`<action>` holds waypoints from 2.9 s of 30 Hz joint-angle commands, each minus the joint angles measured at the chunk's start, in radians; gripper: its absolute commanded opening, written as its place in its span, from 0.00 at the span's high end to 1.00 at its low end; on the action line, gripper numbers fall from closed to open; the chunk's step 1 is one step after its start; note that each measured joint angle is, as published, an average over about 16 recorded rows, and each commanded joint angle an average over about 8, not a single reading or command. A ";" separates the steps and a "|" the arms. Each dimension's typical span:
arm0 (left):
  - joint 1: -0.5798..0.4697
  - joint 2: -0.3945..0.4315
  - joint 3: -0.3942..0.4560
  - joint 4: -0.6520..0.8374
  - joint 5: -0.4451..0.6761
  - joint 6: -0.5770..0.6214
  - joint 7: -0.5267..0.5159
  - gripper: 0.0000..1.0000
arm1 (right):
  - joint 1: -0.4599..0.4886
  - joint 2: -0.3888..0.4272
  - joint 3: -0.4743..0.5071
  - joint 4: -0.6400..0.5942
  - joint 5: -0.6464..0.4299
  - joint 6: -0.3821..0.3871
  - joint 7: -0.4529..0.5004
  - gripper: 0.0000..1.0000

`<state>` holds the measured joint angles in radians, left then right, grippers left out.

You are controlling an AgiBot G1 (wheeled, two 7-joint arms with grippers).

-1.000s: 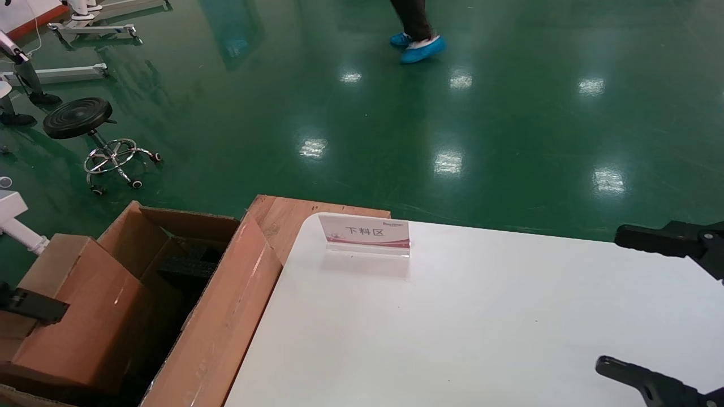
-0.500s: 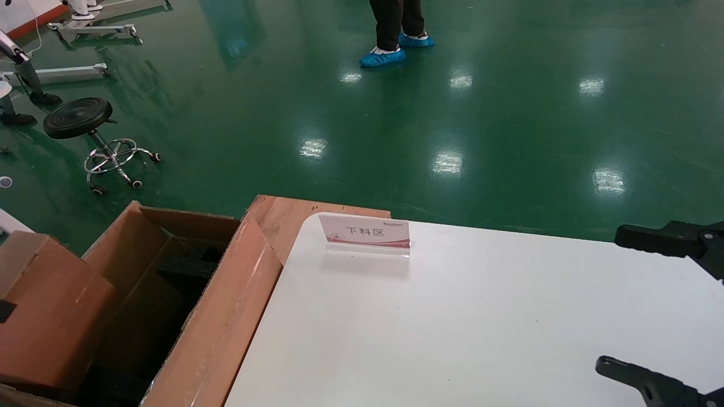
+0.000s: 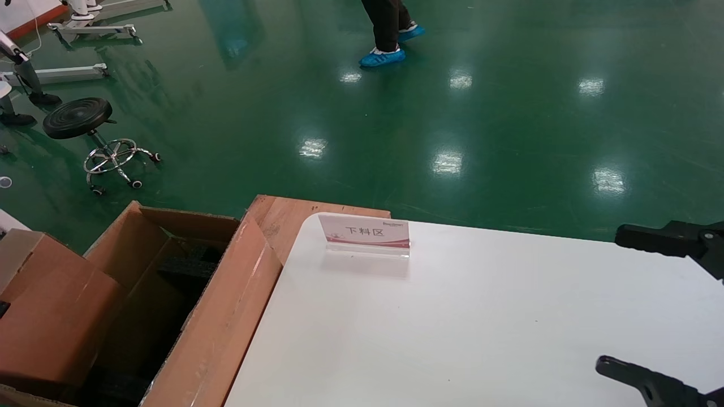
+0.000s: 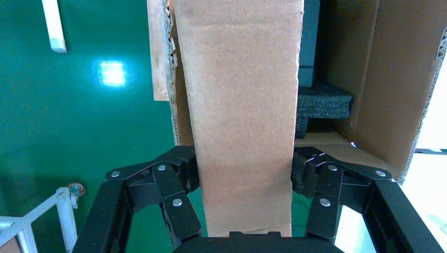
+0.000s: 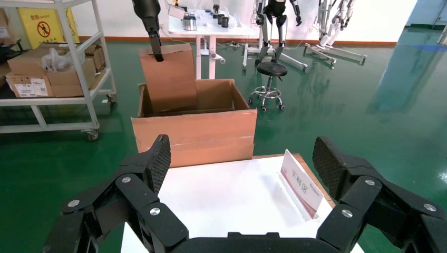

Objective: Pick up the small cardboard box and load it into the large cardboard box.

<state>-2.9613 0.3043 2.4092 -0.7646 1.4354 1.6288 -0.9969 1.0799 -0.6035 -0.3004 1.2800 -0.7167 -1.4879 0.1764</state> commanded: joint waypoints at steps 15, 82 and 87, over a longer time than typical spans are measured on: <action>0.127 0.010 -0.055 0.105 -0.042 -0.079 0.105 1.00 | 0.000 0.000 -0.001 0.000 0.001 0.000 0.000 0.00; 0.455 0.090 -0.079 0.319 -0.231 -0.218 0.222 0.00 | 0.000 0.001 -0.002 0.000 0.002 0.001 -0.001 0.00; 0.445 0.121 -0.085 0.307 -0.231 -0.213 0.246 0.00 | 0.000 0.001 -0.002 -0.001 0.002 0.001 -0.001 0.00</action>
<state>-2.5202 0.4310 2.3179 -0.4615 1.1984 1.4092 -0.7415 1.0804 -0.6026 -0.3028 1.2794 -0.7149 -1.4868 0.1751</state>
